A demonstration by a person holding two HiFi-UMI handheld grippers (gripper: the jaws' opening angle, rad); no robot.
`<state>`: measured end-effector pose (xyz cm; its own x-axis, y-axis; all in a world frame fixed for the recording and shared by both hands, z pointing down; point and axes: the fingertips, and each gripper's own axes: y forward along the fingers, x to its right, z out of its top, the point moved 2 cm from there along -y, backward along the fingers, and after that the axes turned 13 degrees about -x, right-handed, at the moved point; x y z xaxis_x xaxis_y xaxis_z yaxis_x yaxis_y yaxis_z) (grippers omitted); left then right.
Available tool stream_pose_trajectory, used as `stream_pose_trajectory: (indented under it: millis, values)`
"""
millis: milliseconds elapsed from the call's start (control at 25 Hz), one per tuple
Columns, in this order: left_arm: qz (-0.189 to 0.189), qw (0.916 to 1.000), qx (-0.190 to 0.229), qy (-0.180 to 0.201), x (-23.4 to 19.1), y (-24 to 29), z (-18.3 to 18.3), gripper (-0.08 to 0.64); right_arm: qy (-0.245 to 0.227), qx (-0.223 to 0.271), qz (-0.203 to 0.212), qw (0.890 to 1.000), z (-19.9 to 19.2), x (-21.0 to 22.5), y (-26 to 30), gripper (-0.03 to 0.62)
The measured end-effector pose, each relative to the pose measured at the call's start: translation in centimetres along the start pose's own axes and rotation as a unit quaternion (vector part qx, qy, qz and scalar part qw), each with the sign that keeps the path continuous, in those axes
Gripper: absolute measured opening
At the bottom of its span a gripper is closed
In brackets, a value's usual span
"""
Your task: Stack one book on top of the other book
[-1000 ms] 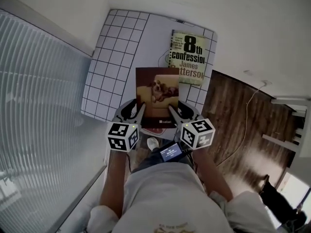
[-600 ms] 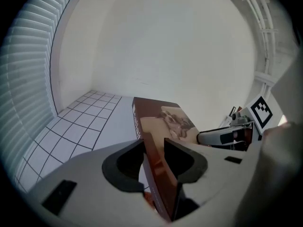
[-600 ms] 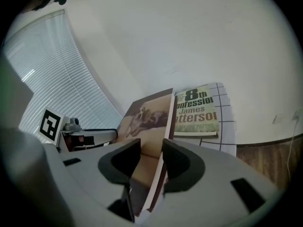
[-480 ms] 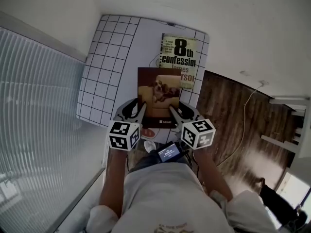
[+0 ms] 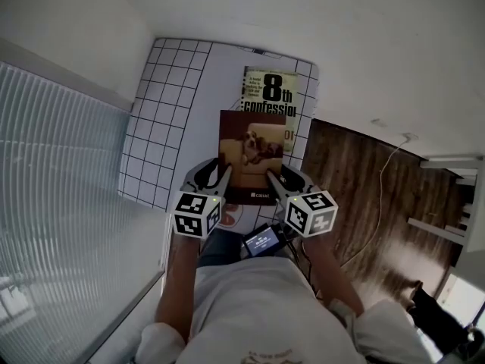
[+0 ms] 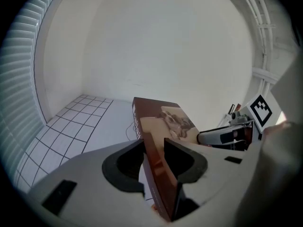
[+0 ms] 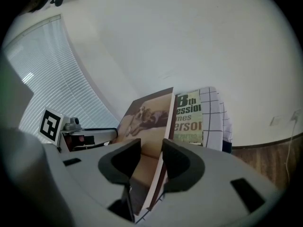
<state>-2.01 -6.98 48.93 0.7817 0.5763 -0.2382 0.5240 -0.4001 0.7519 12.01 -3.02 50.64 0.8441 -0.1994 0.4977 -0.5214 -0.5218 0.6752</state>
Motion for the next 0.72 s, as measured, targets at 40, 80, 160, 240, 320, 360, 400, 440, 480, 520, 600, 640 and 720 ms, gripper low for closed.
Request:
stream_pose_trajectory:
  millis: [40,80,160,240,320,360,400,440,480,520,600,640,720]
  values:
    - [-0.002,1.0,0.001,0.002,0.2,0.2,0.3,0.141,0.002,0.001,-0.001,1.0,0.1,0.2,-0.2,0.147]
    - [-0.003,1.0,0.002,0.005,0.3,0.3,0.7,0.141,0.005,0.002,-0.002,1.0,0.3,0.4,-0.3,0.147]
    - [-0.007,0.9999,0.004,0.007,0.5,0.8,1.3,0.14,0.01,0.003,-0.006,1.0,0.6,0.9,-0.5,0.147]
    - [-0.013,0.9999,0.005,0.006,0.6,1.4,1.7,0.14,0.012,0.003,-0.013,1.0,1.0,1.4,-0.6,0.146]
    - [-0.021,0.9998,0.005,0.005,0.5,2.0,2.0,0.14,0.012,0.002,-0.019,1.0,1.4,1.9,-0.4,0.146]
    - [-0.023,0.9997,0.004,0.005,0.4,2.2,2.1,0.138,0.012,0.002,-0.021,1.0,1.6,2.2,-0.3,0.146]
    - [-0.025,0.9997,0.002,0.005,0.4,2.5,2.2,0.138,0.013,0.001,-0.024,1.0,1.8,2.3,-0.2,0.146]
    - [-0.027,0.9996,0.001,0.006,0.3,2.7,2.4,0.138,0.015,0.002,-0.025,1.0,2.0,2.5,-0.1,0.146]
    - [-0.028,0.9996,0.0,0.007,0.3,2.9,2.6,0.138,0.018,0.003,-0.026,0.999,2.1,2.6,-0.1,0.146]
    - [-0.03,0.9995,0.0,0.009,0.2,3.0,3.0,0.138,0.021,0.004,-0.027,0.999,2.3,2.7,-0.1,0.146]
    - [-0.032,0.9994,0.001,0.011,0.0,3.3,3.7,0.135,0.027,0.006,-0.027,0.999,2.7,3.0,0.1,0.146]
    - [-0.033,0.9994,0.001,0.012,-0.1,3.5,3.9,0.132,0.03,0.007,-0.029,0.999,2.9,3.2,0.2,0.146]
    - [-0.037,0.9992,-0.002,0.015,-0.2,3.9,4.1,0.13,0.035,0.008,-0.035,0.999,3.1,3.5,0.5,0.146]
